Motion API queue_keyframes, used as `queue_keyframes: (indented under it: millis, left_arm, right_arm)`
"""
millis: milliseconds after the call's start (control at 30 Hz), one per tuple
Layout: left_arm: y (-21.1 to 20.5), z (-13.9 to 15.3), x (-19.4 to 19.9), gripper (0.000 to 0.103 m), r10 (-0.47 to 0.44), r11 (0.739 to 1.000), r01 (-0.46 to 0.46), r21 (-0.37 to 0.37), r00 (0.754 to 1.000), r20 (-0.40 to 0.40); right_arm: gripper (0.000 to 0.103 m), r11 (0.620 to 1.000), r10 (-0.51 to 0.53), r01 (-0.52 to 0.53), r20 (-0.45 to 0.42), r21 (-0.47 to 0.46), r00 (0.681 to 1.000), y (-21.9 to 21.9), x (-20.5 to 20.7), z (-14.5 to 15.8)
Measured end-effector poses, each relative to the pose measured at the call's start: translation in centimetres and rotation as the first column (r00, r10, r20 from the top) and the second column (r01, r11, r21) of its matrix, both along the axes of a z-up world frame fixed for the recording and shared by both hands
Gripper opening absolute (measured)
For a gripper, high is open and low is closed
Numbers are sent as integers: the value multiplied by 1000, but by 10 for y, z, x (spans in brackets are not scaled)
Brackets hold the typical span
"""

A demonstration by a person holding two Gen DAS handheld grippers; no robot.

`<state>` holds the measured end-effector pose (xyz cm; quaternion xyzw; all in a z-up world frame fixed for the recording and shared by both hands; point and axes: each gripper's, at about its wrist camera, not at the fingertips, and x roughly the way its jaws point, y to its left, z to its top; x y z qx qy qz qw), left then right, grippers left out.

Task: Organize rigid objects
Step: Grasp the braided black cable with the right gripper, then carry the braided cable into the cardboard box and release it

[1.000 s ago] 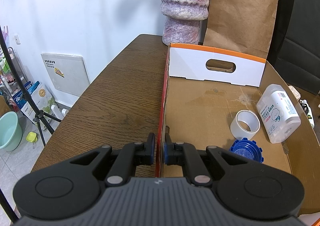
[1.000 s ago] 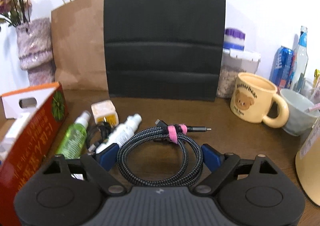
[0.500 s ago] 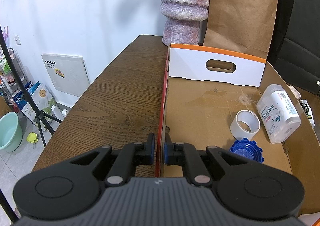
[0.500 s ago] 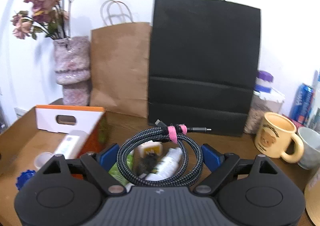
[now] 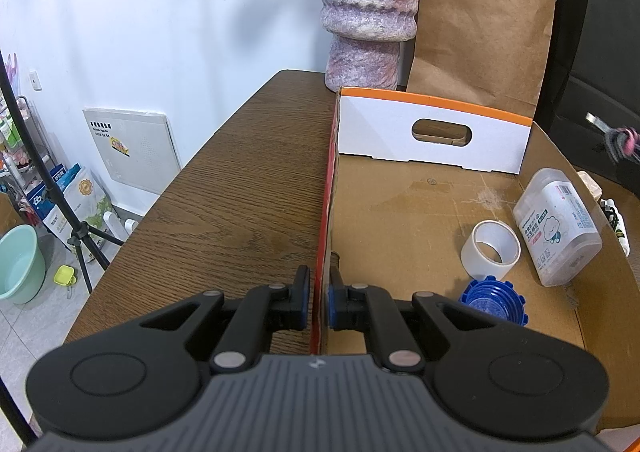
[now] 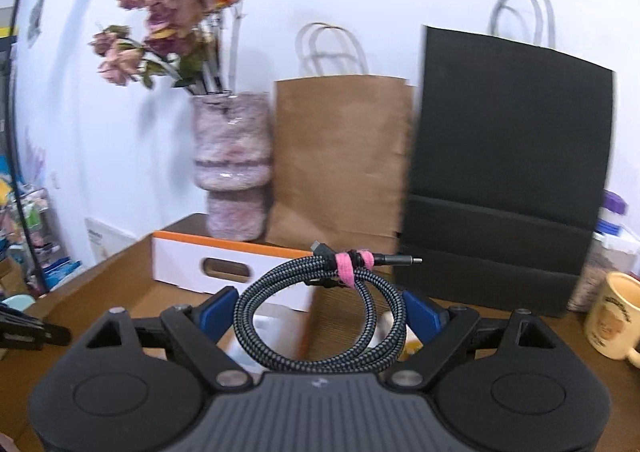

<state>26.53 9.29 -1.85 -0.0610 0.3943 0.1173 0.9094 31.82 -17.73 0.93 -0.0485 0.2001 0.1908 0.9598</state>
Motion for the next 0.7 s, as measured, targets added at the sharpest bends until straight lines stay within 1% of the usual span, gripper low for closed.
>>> queue_keyframes:
  millis: [400,700]
  left_arm:
    - [1,1,1,10,1,1000,-1,2,1000,1]
    - [1,1,1,10,2,1000,-2,5,1000,1]
  right_arm:
    - [87,991,132,-132,18,7,991,49,-5,15]
    - [86,977,208,-208,-11,-35,978,79,-7,9]
